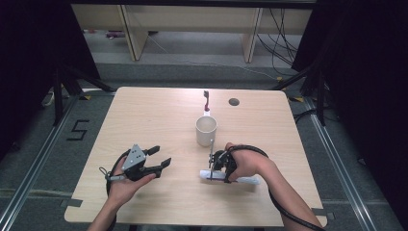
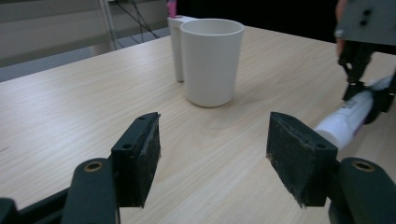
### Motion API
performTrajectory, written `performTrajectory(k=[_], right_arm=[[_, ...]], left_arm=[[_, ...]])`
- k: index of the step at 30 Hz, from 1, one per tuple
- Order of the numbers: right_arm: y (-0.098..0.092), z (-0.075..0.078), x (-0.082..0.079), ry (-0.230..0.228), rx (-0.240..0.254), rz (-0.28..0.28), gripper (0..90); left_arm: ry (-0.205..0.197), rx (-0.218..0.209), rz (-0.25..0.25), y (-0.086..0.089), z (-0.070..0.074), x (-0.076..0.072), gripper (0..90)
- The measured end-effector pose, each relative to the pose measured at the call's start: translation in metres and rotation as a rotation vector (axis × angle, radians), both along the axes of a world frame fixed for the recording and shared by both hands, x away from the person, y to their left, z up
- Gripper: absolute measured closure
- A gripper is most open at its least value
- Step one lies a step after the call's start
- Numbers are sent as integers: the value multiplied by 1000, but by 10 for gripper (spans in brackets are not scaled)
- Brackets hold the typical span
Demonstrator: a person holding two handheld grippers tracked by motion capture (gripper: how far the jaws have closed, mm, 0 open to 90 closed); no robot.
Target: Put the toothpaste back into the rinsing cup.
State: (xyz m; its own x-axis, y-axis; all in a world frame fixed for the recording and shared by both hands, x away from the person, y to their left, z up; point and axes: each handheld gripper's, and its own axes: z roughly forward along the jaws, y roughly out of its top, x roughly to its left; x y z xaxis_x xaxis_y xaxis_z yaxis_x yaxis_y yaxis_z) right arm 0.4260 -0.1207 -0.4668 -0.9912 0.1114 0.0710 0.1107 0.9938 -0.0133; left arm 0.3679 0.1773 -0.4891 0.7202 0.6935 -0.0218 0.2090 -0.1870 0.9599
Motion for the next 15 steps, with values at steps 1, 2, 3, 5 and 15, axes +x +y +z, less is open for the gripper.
performTrajectory(k=[1,2,3,5,15], right_arm=[[-1,1,0,4,10,-2,754],[-1,5,-1,-10,-9,-9,754],[-1,8,0,-13,-11,-3,755],[-1,12,-1,-21,-12,0,754],[-1,26,-2,-26,11,26,755]], left_arm=[[5,2,-6,-2,2,-1,351],[4,2,-21,-4,3,-2,353],[6,11,-34,-6,5,-3,353],[5,18,-67,-11,6,-4,354],[16,108,-260,-43,6,-9,343]])
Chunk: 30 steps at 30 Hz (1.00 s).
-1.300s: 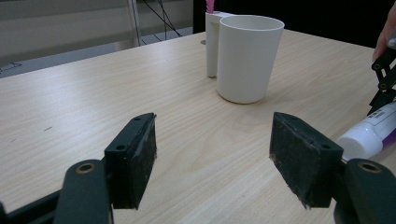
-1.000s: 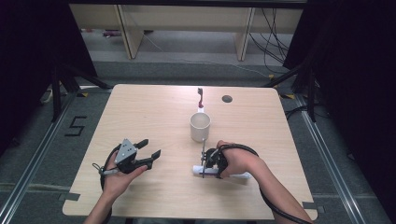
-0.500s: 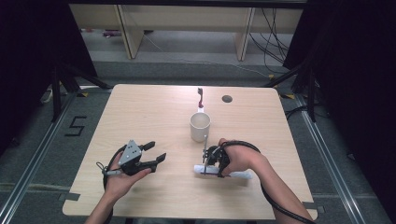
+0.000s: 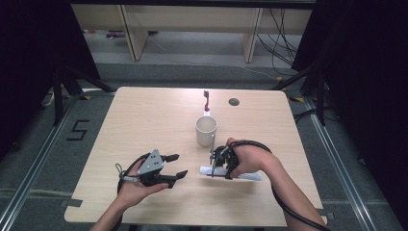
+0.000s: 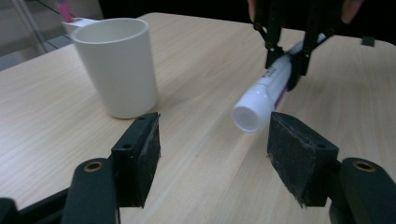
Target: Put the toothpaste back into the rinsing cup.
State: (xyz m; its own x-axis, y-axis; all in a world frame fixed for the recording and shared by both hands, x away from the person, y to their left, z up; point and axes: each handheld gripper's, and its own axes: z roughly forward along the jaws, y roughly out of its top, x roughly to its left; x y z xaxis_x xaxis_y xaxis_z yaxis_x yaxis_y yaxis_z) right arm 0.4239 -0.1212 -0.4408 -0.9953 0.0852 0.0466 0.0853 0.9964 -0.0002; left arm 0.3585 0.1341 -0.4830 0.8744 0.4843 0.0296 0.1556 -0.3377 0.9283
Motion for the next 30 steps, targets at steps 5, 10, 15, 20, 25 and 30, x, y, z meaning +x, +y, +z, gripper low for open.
performTrajectory(k=[5,10,15,20,25,30], right_arm=[[1,4,0,-4,-3,33,755],[4,5,-4,25,-8,-5,755],[8,6,-5,26,-11,29,755],[11,6,-6,36,-4,37,755],[13,8,-8,46,-4,54,756],[14,8,-9,48,8,64,756]], left_arm=[[-5,39,-61,-15,-3,0,332],[-5,56,-103,-28,-5,1,327],[0,54,-145,-38,-11,6,314],[-14,87,-190,-45,-13,10,336],[-27,60,-245,-52,-16,12,383],[-26,60,-279,-58,-18,14,406]])
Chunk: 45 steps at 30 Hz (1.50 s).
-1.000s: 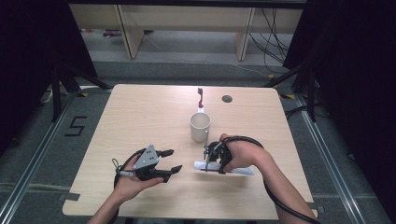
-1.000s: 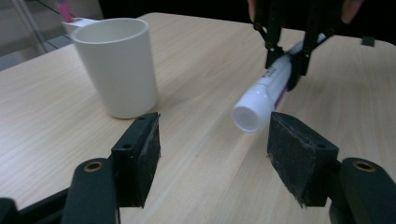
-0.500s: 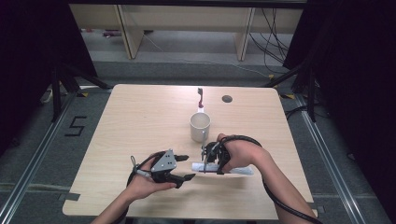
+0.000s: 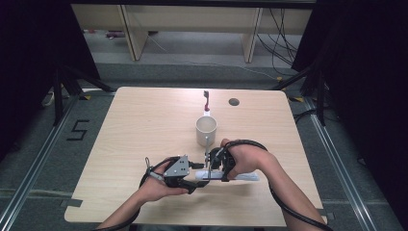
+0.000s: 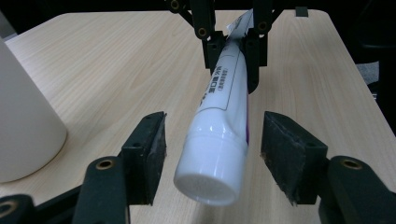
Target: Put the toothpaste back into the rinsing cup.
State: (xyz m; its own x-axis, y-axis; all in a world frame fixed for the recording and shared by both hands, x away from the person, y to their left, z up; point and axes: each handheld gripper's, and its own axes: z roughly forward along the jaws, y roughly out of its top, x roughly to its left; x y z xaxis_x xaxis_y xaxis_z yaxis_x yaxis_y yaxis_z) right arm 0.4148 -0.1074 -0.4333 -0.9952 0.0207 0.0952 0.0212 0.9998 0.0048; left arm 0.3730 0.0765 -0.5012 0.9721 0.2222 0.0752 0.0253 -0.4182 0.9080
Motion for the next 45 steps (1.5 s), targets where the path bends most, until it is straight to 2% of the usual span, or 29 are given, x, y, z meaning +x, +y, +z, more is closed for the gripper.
performTrajectory(k=[1,3,4,5,7,9,15,16,17,24,25,27,32,33,35,36,38,40,41,42,45], right_arm=[[1,1,-1,7,-10,-10,756],[2,1,0,3,-10,18,756],[3,2,-2,12,-8,-6,756],[3,1,-1,4,0,20,756],[5,2,-3,19,7,7,756],[6,3,-2,14,16,25,756],[7,3,-3,23,18,14,756],[7,3,-2,21,21,18,756],[7,3,-1,16,33,45,756],[7,5,-2,17,29,38,756],[8,5,0,14,36,62,756],[7,5,-2,19,31,37,756],[7,5,-2,16,42,43,756],[7,5,-2,16,42,45,757],[7,6,-3,26,34,42,756],[7,6,-2,22,34,51,756],[8,7,-4,36,27,33,755],[8,6,-2,34,40,74,755],[9,7,-3,38,29,61,755],[9,6,-4,42,39,56,754],[10,7,-3,42,29,69,751]], left_arm=[[-6,2,4,-1,0,0,410],[-14,16,-11,-2,0,1,430],[-6,6,-16,-3,0,0,439],[-3,-8,-24,-5,-1,0,444],[-7,-2,-19,-6,0,0,447],[-5,-7,-27,-7,0,0,454],[-12,-3,-38,-8,0,0,479],[-9,-6,-38,-9,0,0,486],[-8,-8,-40,-9,-1,0,493],[-8,-7,-50,-11,0,1,526],[-7,-9,-51,-12,0,1,531],[-6,-12,-55,-12,0,1,546],[-10,-23,-61,-12,-1,2,581],[-18,-12,-66,-12,0,2,585],[-12,-18,-75,-12,0,2,598],[-18,-5,-77,-11,1,2,604],[-13,-7,-85,-10,1,1,609],[-10,-5,-90,-10,1,1,615],[-16,4,-93,-9,2,1,618],[-17,-1,-95,-10,2,0,623],[-39,2,-90,-9,3,-1,638]])
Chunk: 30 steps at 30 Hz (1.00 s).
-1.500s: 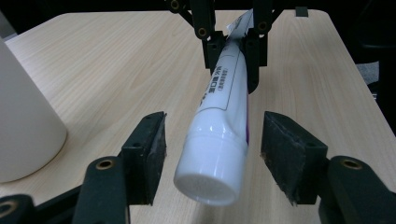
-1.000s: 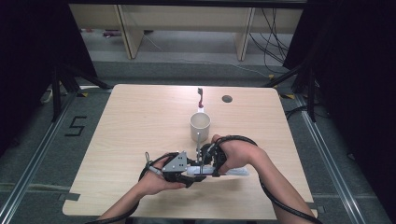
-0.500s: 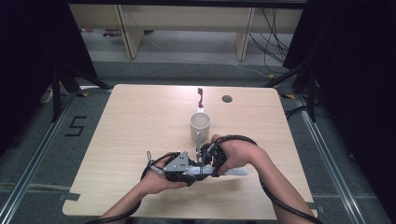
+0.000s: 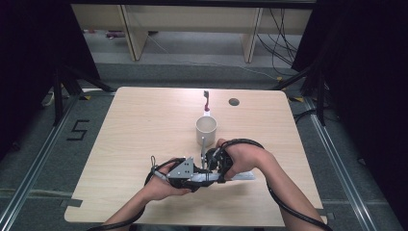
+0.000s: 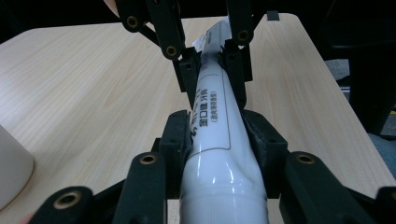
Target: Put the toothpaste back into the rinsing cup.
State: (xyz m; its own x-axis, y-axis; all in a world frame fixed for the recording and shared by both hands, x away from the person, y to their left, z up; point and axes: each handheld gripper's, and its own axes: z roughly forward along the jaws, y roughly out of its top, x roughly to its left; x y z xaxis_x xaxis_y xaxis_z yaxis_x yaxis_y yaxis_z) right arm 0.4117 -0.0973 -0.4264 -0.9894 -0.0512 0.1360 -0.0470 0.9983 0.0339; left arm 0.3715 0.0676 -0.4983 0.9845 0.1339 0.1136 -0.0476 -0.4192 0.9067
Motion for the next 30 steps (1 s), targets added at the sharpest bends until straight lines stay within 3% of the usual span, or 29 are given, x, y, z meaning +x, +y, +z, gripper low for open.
performTrajectory(k=[1,3,5,7,9,11,16,21,26,27,29,30], right_arm=[[1,2,1,-27,-18,19,748],[1,5,0,-13,-38,3,743],[0,2,2,-2,15,14,736],[0,4,0,2,-2,-17,732],[-1,4,2,-5,15,4,731],[-1,4,0,4,3,-18,731],[0,2,1,5,9,13,729],[0,4,1,3,9,5,723],[0,5,1,2,21,17,710],[0,6,2,-10,0,27,707],[0,9,0,-13,-16,-16,701],[0,9,0,-15,-12,-10,696]], left_arm=[[4,-7,1,0,0,-1,644],[-1,-10,-1,0,1,-1,660],[6,-19,0,0,1,-1,671],[5,-23,2,0,2,-1,676],[4,-23,-3,1,2,0,679],[7,-24,-8,0,2,-1,681],[-6,-6,-21,0,3,-2,685],[-14,-4,-17,1,4,-2,690],[6,-23,-7,2,4,-4,698],[2,-26,-10,2,4,-4,699],[10,-21,-4,2,5,-3,701],[17,-24,-4,2,4,-3,701]])
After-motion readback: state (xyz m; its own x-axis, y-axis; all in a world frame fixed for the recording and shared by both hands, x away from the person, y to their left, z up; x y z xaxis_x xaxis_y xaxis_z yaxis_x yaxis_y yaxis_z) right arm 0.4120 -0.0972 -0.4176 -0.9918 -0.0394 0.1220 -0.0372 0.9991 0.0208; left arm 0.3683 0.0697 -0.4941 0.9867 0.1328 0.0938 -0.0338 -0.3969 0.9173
